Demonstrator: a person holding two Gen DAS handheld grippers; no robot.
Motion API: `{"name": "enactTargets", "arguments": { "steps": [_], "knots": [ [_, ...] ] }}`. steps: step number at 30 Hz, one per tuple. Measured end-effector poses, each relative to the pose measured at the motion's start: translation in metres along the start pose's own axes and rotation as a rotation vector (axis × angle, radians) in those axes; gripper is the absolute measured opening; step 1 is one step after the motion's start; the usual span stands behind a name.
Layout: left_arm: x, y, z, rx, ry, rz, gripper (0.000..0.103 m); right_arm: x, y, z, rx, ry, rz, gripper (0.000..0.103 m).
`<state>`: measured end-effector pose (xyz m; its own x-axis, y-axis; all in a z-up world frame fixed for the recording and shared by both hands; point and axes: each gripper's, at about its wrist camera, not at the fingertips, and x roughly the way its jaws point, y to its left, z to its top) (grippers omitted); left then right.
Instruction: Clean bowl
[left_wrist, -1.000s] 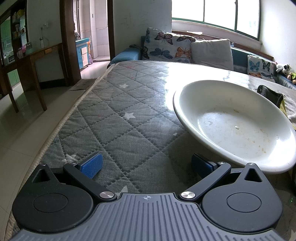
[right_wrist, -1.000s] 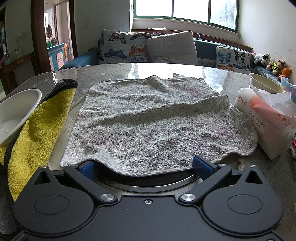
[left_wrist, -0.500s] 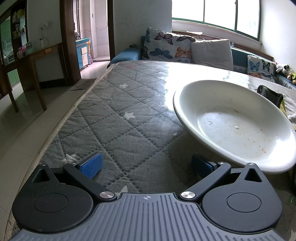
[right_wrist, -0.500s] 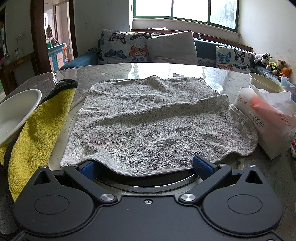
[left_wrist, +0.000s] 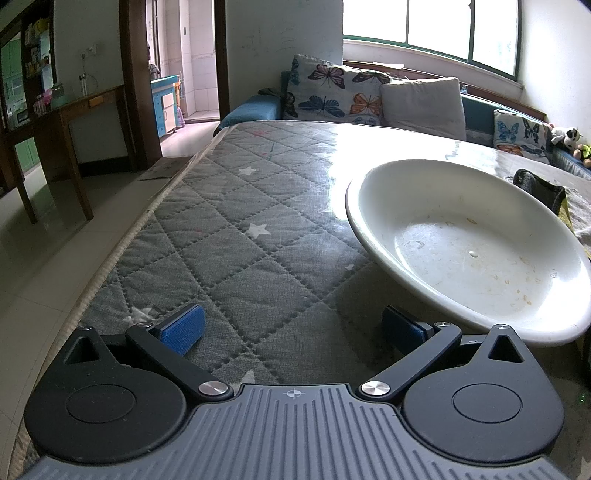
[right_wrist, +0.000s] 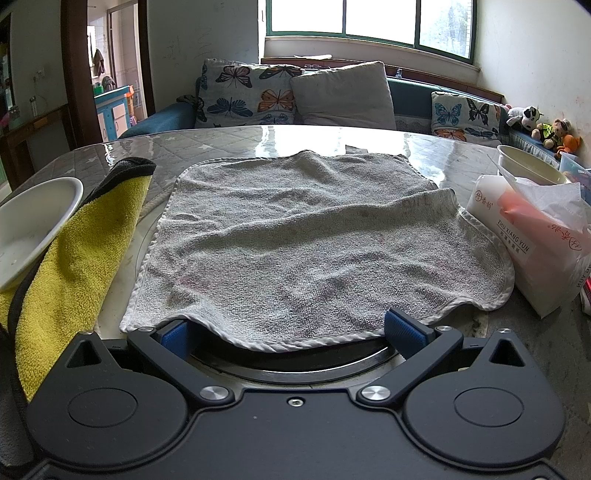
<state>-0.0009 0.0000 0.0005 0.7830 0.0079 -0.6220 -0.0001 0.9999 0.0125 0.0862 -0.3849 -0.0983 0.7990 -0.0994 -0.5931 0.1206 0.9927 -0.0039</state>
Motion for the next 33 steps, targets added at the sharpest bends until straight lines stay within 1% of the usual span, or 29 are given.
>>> {"name": "enactTargets", "arguments": {
  "steps": [11,21,23,25,28,33],
  "knots": [
    [0.000,0.000,0.002,0.001,0.013,0.003,0.103,-0.001,0.000,0.000,-0.002,0.002,-0.001,0.103],
    [-0.004,0.003,0.002,-0.018,0.069,0.024,0.103,-0.006,0.004,0.002,-0.019,0.008,0.003,0.103],
    [-0.006,0.003,0.003,-0.026,0.078,0.033,0.103,-0.007,0.005,0.002,-0.034,0.017,0.012,0.103],
    [-0.008,0.003,0.003,-0.034,0.095,0.045,0.103,-0.009,0.008,0.001,-0.054,0.014,0.001,0.103],
    [-0.013,0.001,0.004,-0.039,0.123,0.049,0.103,-0.013,0.010,0.000,-0.064,0.016,0.002,0.103],
    [-0.022,-0.006,0.007,-0.028,0.146,0.051,0.103,-0.022,0.018,-0.003,-0.103,0.026,-0.004,0.103]
  ]
}}
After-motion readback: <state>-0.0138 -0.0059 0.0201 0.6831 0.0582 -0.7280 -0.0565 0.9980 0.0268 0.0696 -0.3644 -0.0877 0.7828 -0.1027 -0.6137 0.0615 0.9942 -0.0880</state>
